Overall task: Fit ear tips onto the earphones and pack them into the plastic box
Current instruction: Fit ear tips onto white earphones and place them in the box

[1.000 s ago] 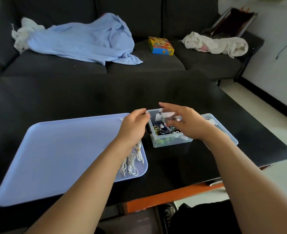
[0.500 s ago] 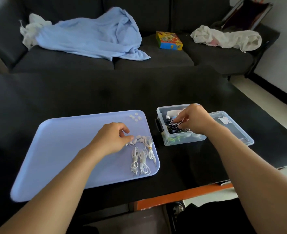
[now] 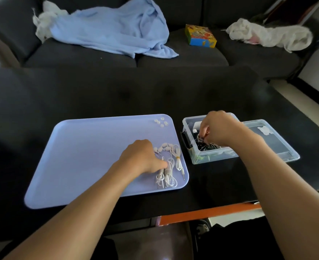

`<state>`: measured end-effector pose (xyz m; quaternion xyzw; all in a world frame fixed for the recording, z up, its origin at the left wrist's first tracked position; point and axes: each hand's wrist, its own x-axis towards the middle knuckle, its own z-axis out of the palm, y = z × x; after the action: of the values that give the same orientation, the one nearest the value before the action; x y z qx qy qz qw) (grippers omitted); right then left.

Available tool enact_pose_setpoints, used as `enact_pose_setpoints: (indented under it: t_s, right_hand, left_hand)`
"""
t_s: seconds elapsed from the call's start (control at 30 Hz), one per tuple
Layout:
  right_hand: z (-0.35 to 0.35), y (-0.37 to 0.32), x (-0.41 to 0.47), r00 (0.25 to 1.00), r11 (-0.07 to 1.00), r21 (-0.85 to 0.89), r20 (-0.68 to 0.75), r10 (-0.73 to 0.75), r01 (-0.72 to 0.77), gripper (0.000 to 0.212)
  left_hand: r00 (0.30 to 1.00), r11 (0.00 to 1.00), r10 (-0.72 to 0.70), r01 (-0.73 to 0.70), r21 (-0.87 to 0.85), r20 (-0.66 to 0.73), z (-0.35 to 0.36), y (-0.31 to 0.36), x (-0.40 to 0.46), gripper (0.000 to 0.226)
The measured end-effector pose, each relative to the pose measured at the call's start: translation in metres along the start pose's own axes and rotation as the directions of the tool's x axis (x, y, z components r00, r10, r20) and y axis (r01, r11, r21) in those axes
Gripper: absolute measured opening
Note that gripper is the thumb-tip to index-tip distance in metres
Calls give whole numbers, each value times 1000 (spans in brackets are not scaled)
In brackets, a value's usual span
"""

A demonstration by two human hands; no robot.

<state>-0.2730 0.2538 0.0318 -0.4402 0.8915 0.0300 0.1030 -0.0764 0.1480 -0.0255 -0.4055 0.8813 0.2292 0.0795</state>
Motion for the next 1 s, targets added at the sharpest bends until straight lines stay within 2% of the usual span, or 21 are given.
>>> enact_pose_setpoints:
  t_s: [0.1, 0.17, 0.23, 0.3, 0.37, 0.43, 0.5, 0.53, 0.6, 0.67, 0.7, 0.77, 0.83, 0.87, 0.93, 1.0]
  right_hand:
    - [-9, -16, -18, 965, 998, 53, -263, -3, 18, 23]
    - [-7, -37, -26, 932, 961, 235, -360, -54, 147, 28]
    - [2, -59, -28, 935, 877, 375, -293, -197, 302, 28]
    - [13, -77, -26, 933, 856, 372, -173, -316, 359, 28]
    - [26, -85, -16, 942, 898, 286, -91, -323, 336, 25]
    - [33, -87, -3, 960, 947, 163, -60, -272, 278, 23]
    - [35, -87, 10, 976, 970, 119, -72, -205, 212, 25]
    - [35, -83, 16, 982, 975, 133, -87, -170, 180, 25]
    - [38, -78, 27, 986, 974, 182, -125, -111, 133, 26]
    - [46, -74, 37, 986, 974, 207, -154, -65, 96, 27]
    - [49, -72, 41, 985, 973, 216, -169, -43, 80, 26]
    - [52, -69, 46, 978, 966, 255, -210, 6, 49, 21]
    - [52, -68, 51, 966, 954, 297, -255, 38, 41, 15]
    - [52, -68, 55, 960, 951, 307, -276, 45, 44, 13]
    - [53, -70, 61, 955, 948, 315, -290, 52, 44, 10]
    - [56, -73, 67, 958, 949, 314, -281, 60, 33, 12]
  left_hand:
    - [998, 997, 39, -42, -71, -51, 5, -3, 0, 41]
    - [992, 997, 54, -59, -41, -117, 8, -7, -1, 36]
    - [991, 999, 48, -51, -16, -127, 6, -11, 1, 31]
    - [996, 999, 3, -7, -36, -90, 0, -17, 5, 24]
    - [996, 992, -82, 78, -96, -38, -9, -23, 7, 22]
    - [990, 960, -138, 135, -245, 7, -18, -30, 8, 27]
    - [981, 825, -156, 193, -531, 114, -24, -35, 4, 26]
    - [974, 700, -146, 227, -677, 175, -27, -32, 1, 24]
    - [968, 378, -85, 250, -891, 235, -35, -32, -5, 22]
    - [977, 80, 7, 211, -974, 212, -43, -32, -7, 21]
    - [982, -29, 40, 184, -983, 183, -47, -32, -8, 21]
    - [991, -178, 72, 123, -976, 111, -55, -31, -12, 21]
    - [994, -244, 82, 96, -965, 78, -61, -33, -17, 25]
    - [993, -234, 88, 100, -967, 81, -63, -35, -18, 26]
    - [990, -158, 92, 117, -980, 103, -65, -38, -16, 22]
    - [990, -38, 66, 129, -991, 127, -64, -40, -13, 14]
